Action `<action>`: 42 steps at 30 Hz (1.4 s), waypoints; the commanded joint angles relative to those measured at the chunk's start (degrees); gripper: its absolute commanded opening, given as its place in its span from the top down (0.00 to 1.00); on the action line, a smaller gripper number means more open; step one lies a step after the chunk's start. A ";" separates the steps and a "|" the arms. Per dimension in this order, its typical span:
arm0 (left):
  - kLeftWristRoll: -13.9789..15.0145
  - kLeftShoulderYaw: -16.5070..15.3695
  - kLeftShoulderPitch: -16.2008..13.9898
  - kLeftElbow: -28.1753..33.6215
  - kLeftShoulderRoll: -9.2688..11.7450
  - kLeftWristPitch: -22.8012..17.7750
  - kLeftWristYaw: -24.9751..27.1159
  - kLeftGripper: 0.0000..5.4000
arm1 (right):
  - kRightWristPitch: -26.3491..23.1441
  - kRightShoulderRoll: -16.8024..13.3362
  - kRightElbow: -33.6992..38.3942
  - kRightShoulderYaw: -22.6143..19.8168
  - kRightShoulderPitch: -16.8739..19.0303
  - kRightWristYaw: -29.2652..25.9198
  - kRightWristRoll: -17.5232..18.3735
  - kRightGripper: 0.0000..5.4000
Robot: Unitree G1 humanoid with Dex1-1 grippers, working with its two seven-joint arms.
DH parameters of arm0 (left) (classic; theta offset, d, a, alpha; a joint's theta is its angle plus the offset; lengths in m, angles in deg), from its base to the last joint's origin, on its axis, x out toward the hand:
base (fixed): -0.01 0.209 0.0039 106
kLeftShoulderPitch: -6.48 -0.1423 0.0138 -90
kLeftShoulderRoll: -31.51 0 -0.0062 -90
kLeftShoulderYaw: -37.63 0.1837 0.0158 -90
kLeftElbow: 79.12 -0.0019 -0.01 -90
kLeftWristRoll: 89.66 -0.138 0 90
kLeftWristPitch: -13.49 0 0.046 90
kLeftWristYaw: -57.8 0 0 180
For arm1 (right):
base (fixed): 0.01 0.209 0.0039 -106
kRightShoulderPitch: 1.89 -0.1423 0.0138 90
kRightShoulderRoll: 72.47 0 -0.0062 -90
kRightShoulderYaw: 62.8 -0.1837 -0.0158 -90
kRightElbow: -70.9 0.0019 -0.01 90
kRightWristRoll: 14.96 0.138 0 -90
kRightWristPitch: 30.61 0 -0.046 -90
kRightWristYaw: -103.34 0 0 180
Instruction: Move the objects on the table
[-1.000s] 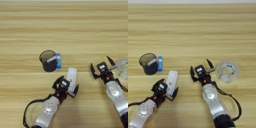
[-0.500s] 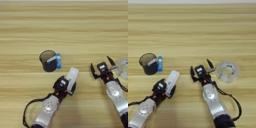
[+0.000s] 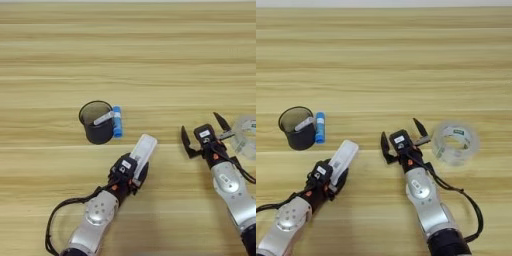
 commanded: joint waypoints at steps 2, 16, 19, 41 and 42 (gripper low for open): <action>-0.51 -0.44 -0.84 -1.63 0.44 -1.23 -0.66 0.47 | -1.95 1.31 -1.06 -2.24 -0.16 -3.06 5.21 0.00; -0.41 -0.68 -1.07 -0.78 0.47 -0.13 -0.69 0.47 | -2.56 1.80 -0.76 -3.12 -0.20 -4.13 6.95 0.00; -0.05 -0.80 -1.71 1.50 0.53 0.94 -0.37 0.47 | -2.54 1.82 -0.77 -3.16 -0.22 -4.04 6.93 0.00; 8.88 -0.20 -10.46 36.84 3.05 -3.90 7.68 0.47 | -2.39 1.76 -1.66 -3.26 -0.73 -4.03 6.74 0.00; 9.02 -0.75 -10.53 38.21 3.45 -4.41 7.48 0.47 | -2.39 1.77 -1.71 -3.26 -0.76 -4.02 6.74 0.00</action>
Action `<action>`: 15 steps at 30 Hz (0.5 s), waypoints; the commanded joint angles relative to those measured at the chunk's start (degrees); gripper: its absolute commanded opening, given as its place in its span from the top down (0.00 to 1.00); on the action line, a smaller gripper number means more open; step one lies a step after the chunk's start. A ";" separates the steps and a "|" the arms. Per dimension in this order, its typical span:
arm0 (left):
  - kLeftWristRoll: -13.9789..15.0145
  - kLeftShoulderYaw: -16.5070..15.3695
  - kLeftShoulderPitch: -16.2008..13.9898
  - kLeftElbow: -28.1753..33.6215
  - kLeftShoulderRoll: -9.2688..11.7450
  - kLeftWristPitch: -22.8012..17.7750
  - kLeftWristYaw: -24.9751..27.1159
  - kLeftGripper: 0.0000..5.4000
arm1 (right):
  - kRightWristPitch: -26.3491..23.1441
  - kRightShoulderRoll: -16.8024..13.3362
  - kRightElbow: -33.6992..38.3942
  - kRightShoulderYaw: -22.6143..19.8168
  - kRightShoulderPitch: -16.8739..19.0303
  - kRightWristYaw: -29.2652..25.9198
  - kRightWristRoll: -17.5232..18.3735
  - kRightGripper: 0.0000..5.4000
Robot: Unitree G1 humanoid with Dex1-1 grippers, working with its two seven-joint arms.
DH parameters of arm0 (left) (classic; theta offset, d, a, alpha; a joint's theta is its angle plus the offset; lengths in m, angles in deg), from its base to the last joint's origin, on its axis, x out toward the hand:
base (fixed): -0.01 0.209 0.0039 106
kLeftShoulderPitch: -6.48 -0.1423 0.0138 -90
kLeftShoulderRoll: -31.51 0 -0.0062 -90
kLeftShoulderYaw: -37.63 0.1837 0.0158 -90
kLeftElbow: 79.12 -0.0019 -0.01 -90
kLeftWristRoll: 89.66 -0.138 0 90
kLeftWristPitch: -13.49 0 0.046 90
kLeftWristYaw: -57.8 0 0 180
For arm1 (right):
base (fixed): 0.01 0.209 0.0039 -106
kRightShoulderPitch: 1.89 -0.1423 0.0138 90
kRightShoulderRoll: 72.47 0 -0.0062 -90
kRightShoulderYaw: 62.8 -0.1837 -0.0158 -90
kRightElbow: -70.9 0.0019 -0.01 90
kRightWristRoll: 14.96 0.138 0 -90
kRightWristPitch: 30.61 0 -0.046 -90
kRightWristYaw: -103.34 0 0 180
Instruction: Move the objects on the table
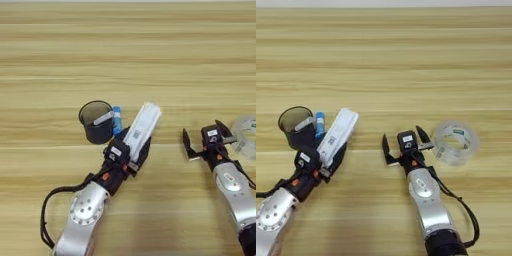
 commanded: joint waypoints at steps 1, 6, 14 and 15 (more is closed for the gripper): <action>1.74 -1.85 -0.78 5.78 1.33 -2.90 -0.15 0.47 | -0.92 0.21 -0.58 -0.30 -0.75 -0.10 0.19 0.00; 3.27 -5.57 -0.75 10.60 3.10 -5.01 -0.93 0.47 | -0.84 0.22 -0.70 -0.27 -0.80 -0.10 0.17 0.00; 4.78 -14.20 0.87 10.50 5.89 -6.32 -3.41 0.47 | -0.65 0.21 -0.96 -0.31 -0.89 -0.02 0.16 0.00; 5.07 -15.24 1.07 10.21 6.03 -6.48 -3.82 0.47 | -0.63 0.20 -0.92 -0.32 -0.85 -0.02 0.17 0.00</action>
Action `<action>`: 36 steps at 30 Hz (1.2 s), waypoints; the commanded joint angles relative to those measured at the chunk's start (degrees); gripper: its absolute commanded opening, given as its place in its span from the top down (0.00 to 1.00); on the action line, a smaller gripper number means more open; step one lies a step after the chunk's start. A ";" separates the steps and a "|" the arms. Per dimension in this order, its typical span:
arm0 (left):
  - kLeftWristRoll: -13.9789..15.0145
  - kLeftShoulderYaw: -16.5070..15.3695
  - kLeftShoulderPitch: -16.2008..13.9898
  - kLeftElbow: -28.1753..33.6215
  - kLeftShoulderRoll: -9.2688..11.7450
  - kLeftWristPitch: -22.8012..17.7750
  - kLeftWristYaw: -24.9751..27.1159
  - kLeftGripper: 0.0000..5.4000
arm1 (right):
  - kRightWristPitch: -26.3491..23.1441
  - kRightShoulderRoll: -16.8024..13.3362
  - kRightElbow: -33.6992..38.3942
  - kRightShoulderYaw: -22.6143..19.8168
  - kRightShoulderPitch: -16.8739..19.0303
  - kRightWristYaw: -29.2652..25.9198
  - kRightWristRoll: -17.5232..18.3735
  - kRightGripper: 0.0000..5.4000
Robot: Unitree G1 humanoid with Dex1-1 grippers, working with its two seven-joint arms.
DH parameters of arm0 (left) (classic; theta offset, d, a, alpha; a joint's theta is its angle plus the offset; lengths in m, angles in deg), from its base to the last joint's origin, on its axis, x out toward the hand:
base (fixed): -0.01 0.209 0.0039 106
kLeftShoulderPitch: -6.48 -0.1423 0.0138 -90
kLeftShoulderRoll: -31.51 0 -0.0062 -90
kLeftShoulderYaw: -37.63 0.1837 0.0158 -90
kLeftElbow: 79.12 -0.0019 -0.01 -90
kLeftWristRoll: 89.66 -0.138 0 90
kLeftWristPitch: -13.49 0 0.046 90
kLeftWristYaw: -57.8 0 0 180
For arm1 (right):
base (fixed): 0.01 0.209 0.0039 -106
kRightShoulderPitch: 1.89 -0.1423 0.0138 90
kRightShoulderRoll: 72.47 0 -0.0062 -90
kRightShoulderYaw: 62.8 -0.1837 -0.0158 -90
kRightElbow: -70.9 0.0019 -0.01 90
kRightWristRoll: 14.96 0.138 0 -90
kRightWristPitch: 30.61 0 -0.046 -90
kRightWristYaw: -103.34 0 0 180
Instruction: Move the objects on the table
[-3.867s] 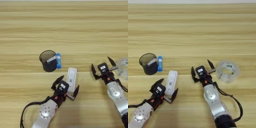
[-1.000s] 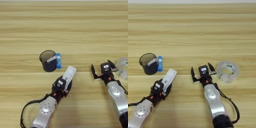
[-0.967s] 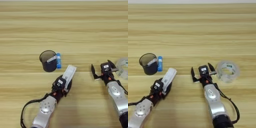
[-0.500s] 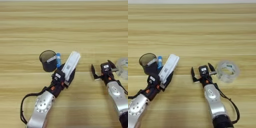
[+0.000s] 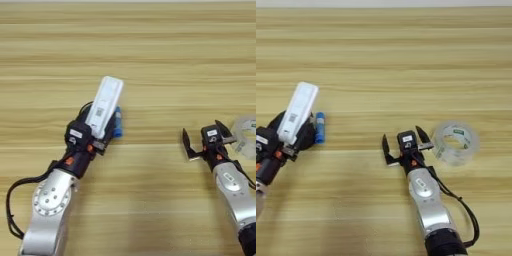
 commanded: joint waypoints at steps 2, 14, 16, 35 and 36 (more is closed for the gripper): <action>1.14 -4.71 1.63 -1.07 1.16 -1.23 -1.90 0.47 | -0.64 0.19 -0.41 -0.33 -0.51 -0.02 0.17 0.00; 0.55 -12.75 4.42 -9.72 2.72 -0.20 -5.88 0.47 | -0.68 0.07 -0.08 -0.37 -0.29 -0.07 0.18 0.00; 0.09 -13.18 4.92 -11.65 2.84 0.29 -6.30 0.47 | -0.72 0.08 0.04 -0.35 -0.24 -0.06 0.17 0.00; -4.66 -10.89 7.83 -28.89 2.35 0.51 -9.39 0.47 | -0.88 0.09 0.60 -0.26 0.06 -0.10 0.11 0.00; -4.75 -10.89 7.96 -29.54 2.35 0.28 -9.67 0.47 | -0.87 0.09 0.60 -0.26 0.06 -0.11 0.11 0.00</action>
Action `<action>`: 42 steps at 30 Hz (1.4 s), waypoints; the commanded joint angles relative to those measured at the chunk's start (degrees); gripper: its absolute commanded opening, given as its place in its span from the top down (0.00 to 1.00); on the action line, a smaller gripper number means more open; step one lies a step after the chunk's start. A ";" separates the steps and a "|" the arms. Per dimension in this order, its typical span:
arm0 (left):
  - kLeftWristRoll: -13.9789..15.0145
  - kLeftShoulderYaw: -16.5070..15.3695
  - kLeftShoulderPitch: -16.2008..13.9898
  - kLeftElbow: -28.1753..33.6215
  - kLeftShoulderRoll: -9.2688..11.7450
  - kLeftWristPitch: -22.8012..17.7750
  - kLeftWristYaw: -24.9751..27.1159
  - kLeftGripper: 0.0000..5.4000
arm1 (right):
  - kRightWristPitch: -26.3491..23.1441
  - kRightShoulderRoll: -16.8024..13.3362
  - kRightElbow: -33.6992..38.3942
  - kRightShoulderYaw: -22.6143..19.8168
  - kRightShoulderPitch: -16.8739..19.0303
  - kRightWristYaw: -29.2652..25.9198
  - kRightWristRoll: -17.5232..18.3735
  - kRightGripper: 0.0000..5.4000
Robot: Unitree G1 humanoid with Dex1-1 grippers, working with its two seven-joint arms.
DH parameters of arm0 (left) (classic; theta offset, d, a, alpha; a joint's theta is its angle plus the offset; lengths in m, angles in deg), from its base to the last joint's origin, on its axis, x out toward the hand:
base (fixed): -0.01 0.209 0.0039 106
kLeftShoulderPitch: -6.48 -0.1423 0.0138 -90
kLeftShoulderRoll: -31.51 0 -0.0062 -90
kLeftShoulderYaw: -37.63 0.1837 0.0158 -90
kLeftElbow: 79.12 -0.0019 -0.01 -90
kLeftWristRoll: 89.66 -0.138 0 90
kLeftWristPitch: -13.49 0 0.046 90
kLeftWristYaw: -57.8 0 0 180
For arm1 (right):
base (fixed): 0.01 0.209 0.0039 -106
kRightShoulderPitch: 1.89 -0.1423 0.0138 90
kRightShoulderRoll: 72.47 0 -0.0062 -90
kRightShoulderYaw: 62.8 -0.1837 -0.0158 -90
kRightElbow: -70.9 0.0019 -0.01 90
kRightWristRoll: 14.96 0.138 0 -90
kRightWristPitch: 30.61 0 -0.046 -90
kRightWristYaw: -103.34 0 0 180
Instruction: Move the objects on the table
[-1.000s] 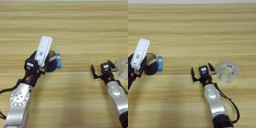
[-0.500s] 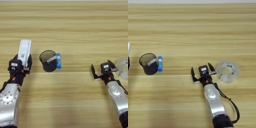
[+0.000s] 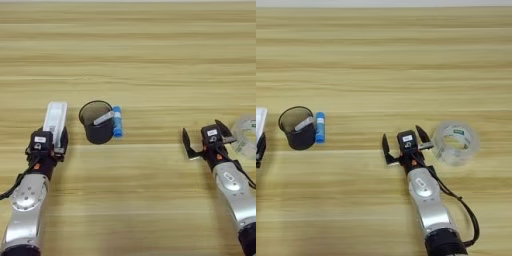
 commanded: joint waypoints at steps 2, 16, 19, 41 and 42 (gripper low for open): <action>-1.26 0.42 0.88 -3.50 0.37 -1.67 -1.41 0.47 | -0.86 0.11 0.45 -0.25 0.07 -0.09 0.12 0.00; -2.08 1.18 3.26 -12.78 0.36 0.11 -2.59 0.47 | -0.86 0.19 0.44 -0.18 0.03 -0.06 0.08 0.00; -2.52 1.96 3.74 -15.22 0.14 0.31 -2.66 0.47 | -0.91 0.22 0.50 -0.14 0.06 -0.04 0.04 0.00; -3.22 5.00 4.73 -19.82 -0.97 1.30 -3.07 0.47 | -0.88 0.23 0.07 -0.07 -0.28 -0.07 -0.02 0.00; -3.25 5.07 4.77 -19.93 -0.93 1.22 -3.19 0.42 | -0.88 0.24 0.06 -0.07 -0.28 -0.06 -0.02 0.00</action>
